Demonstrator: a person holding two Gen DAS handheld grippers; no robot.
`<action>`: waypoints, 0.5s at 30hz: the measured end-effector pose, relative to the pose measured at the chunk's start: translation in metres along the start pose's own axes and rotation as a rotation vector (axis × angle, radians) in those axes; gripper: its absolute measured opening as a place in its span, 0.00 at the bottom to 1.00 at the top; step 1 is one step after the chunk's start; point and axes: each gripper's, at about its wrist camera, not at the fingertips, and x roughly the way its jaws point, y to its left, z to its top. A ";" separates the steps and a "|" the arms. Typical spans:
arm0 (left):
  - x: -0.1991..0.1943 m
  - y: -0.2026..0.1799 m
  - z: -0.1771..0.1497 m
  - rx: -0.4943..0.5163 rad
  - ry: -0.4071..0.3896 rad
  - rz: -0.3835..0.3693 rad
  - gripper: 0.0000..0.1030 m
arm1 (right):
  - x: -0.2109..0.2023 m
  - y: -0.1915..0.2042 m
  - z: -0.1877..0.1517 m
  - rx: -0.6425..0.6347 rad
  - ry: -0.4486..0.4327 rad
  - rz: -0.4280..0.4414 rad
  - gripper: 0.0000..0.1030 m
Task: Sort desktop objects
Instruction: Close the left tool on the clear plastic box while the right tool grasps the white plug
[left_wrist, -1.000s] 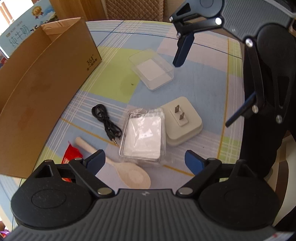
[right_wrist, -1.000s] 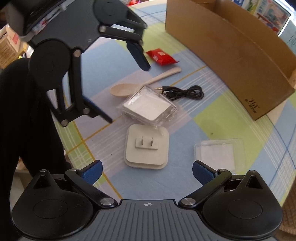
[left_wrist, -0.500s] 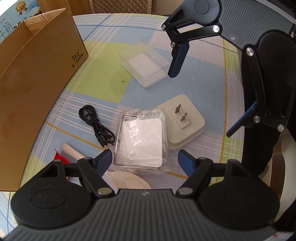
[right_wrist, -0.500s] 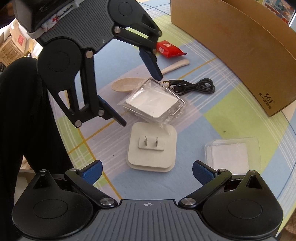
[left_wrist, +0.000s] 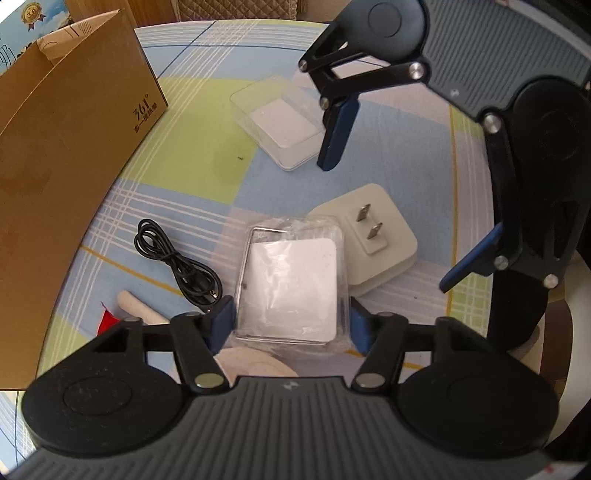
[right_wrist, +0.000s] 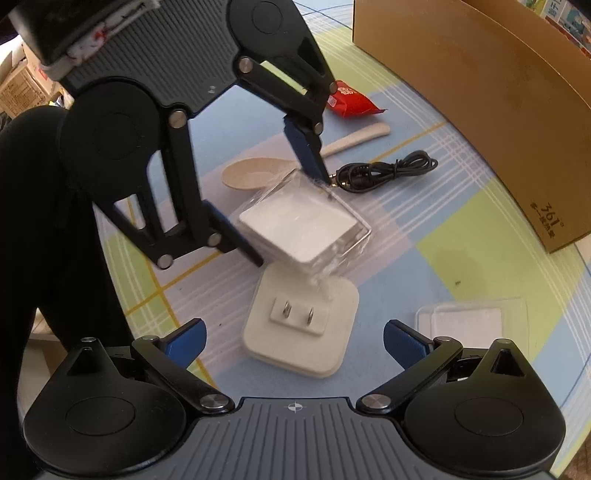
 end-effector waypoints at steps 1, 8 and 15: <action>0.000 0.000 0.000 0.000 0.000 -0.005 0.55 | 0.001 0.000 0.000 -0.002 0.003 0.000 0.95; -0.001 -0.005 -0.003 0.008 0.001 0.009 0.55 | 0.013 -0.006 0.003 0.030 0.037 0.009 0.70; 0.000 -0.005 -0.001 -0.007 0.006 0.009 0.56 | 0.012 -0.006 0.002 0.012 0.052 -0.020 0.62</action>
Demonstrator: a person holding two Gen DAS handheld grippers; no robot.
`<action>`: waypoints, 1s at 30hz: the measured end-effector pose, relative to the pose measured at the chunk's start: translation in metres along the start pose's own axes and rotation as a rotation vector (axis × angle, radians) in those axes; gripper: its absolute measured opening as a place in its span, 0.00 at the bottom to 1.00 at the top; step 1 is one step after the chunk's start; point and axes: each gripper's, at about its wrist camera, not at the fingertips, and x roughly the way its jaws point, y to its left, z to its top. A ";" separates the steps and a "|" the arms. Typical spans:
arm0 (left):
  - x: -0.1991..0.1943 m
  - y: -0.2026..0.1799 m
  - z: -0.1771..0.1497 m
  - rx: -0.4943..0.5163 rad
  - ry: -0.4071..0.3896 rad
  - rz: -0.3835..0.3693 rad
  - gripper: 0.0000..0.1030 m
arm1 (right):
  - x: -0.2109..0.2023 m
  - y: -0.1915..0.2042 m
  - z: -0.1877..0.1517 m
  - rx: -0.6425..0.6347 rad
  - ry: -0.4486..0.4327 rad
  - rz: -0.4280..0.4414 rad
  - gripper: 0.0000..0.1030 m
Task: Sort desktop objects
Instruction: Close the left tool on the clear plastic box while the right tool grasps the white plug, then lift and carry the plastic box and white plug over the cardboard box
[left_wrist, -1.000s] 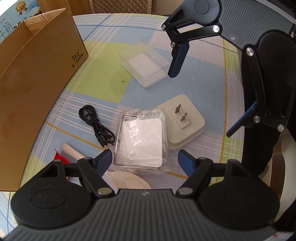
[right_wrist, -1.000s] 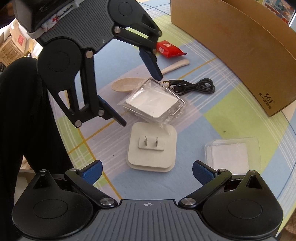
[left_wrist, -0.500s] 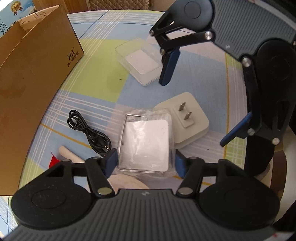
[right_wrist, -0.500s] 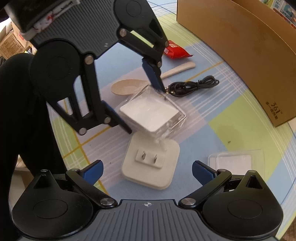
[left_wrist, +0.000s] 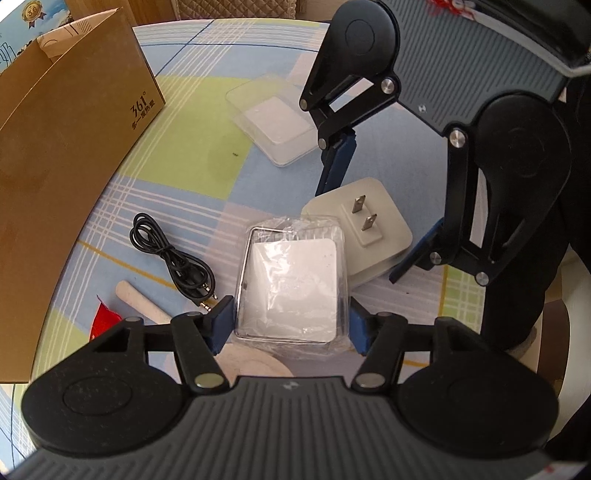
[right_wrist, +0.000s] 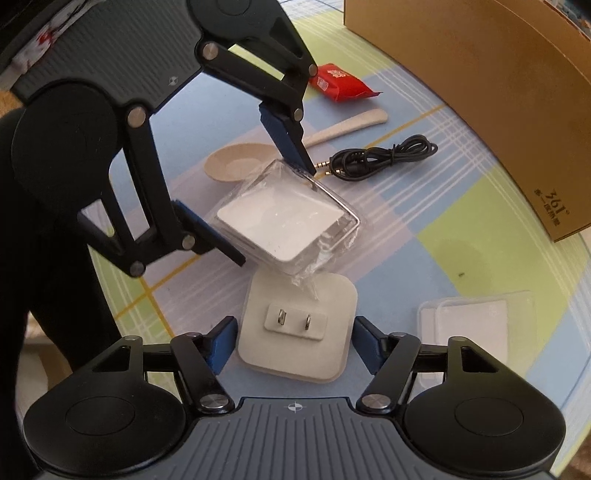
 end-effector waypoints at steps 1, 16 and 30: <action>0.000 0.000 0.000 -0.003 0.000 -0.001 0.56 | -0.001 0.000 -0.002 -0.012 0.008 -0.014 0.62; 0.009 -0.005 0.005 -0.010 0.017 -0.016 0.58 | -0.007 -0.034 -0.040 0.032 0.056 -0.048 0.62; 0.012 -0.011 0.004 0.005 0.022 -0.004 0.54 | -0.006 -0.040 -0.049 0.085 0.017 -0.072 0.59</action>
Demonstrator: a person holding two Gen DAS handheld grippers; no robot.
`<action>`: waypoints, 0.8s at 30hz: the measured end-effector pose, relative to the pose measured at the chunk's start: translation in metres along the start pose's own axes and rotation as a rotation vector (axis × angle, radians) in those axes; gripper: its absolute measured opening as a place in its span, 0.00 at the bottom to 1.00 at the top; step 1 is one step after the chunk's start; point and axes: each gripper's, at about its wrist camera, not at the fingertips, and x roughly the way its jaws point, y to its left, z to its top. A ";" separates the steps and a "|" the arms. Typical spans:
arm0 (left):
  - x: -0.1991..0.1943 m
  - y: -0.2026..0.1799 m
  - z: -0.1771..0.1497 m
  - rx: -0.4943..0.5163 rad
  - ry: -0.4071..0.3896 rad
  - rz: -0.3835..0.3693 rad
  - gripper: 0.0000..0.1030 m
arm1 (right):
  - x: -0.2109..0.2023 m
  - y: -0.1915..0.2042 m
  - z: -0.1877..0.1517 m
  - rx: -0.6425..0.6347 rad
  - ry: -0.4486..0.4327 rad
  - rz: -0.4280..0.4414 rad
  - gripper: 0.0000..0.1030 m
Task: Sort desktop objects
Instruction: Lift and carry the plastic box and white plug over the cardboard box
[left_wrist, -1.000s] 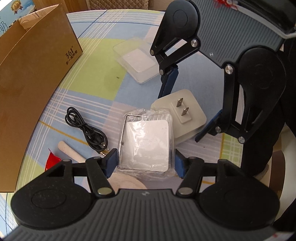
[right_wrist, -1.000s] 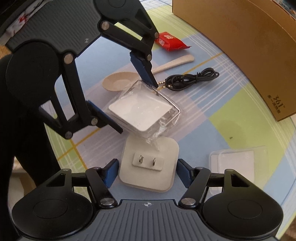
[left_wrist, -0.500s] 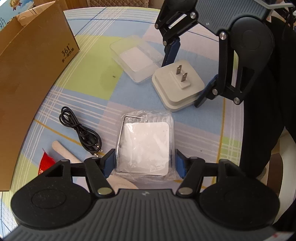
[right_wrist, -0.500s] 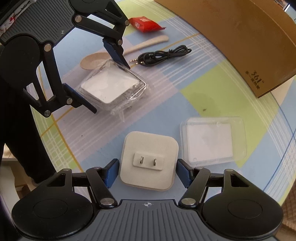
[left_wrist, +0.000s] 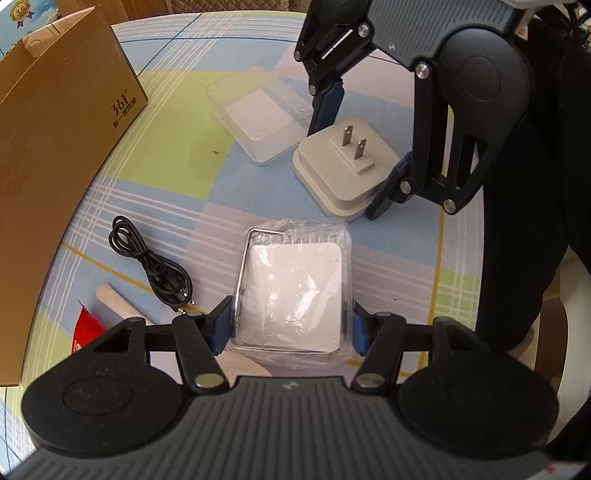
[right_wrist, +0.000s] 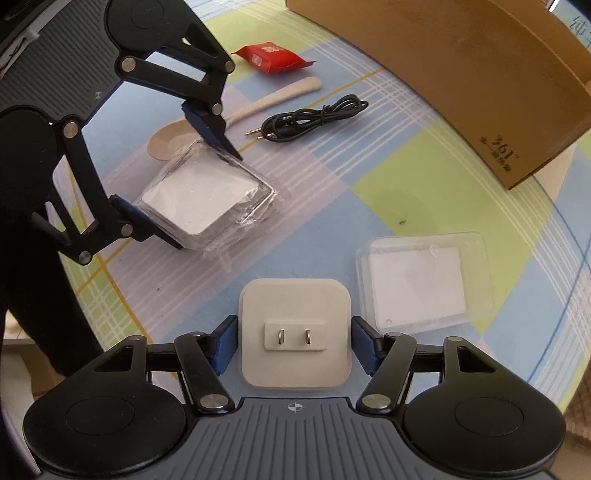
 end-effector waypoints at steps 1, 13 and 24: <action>0.000 0.000 0.000 -0.005 -0.001 0.002 0.54 | 0.000 0.001 0.000 -0.004 -0.004 -0.015 0.59; -0.029 -0.007 0.004 -0.054 -0.027 0.055 0.52 | -0.028 -0.006 -0.002 0.010 -0.060 -0.063 0.59; -0.064 -0.013 0.000 -0.110 -0.050 0.106 0.51 | -0.065 0.006 -0.007 0.018 -0.109 -0.096 0.59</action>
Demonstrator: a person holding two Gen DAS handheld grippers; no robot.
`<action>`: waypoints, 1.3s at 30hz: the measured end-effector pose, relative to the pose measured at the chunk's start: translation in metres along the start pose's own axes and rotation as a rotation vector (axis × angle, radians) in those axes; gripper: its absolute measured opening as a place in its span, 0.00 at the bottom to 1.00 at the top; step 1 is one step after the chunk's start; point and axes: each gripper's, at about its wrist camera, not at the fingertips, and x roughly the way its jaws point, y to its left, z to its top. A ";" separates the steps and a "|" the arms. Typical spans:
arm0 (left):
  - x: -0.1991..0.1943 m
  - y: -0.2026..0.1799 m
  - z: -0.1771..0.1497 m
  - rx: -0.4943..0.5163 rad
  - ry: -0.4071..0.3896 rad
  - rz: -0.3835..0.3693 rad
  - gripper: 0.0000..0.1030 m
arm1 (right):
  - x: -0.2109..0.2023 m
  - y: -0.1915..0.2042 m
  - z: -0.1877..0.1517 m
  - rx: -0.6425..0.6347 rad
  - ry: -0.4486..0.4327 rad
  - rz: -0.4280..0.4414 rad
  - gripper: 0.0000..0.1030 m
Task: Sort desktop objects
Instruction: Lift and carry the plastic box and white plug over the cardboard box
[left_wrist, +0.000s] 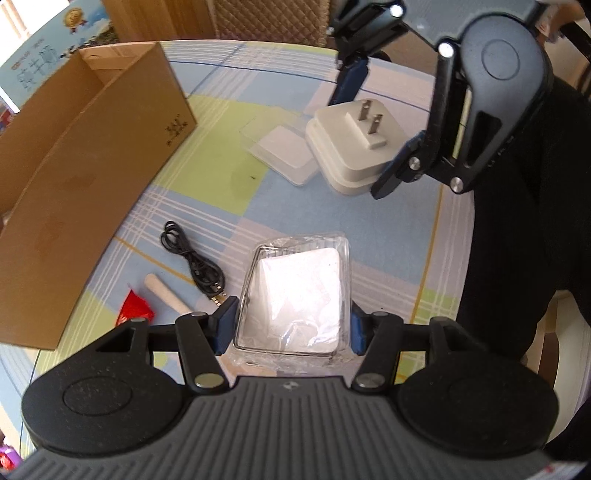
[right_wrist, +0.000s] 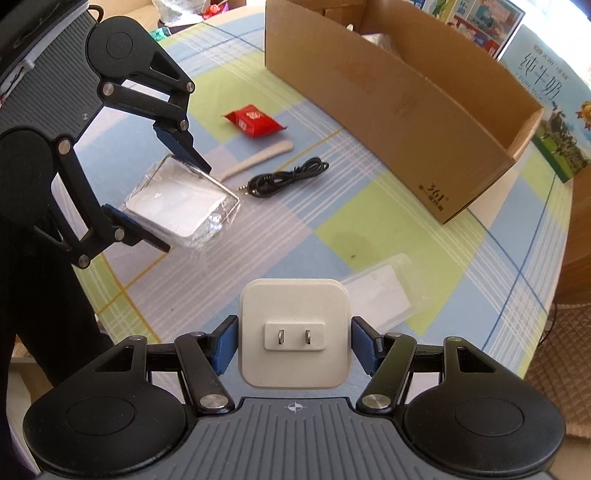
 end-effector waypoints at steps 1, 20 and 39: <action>-0.002 0.002 0.000 -0.017 0.000 0.004 0.51 | -0.003 0.001 0.000 -0.001 -0.004 -0.002 0.59; -0.063 0.032 0.008 -0.360 -0.048 0.102 0.51 | -0.053 -0.003 0.028 0.073 -0.114 -0.041 0.59; -0.110 0.102 0.030 -0.592 -0.123 0.219 0.51 | -0.094 -0.049 0.071 0.174 -0.209 -0.100 0.59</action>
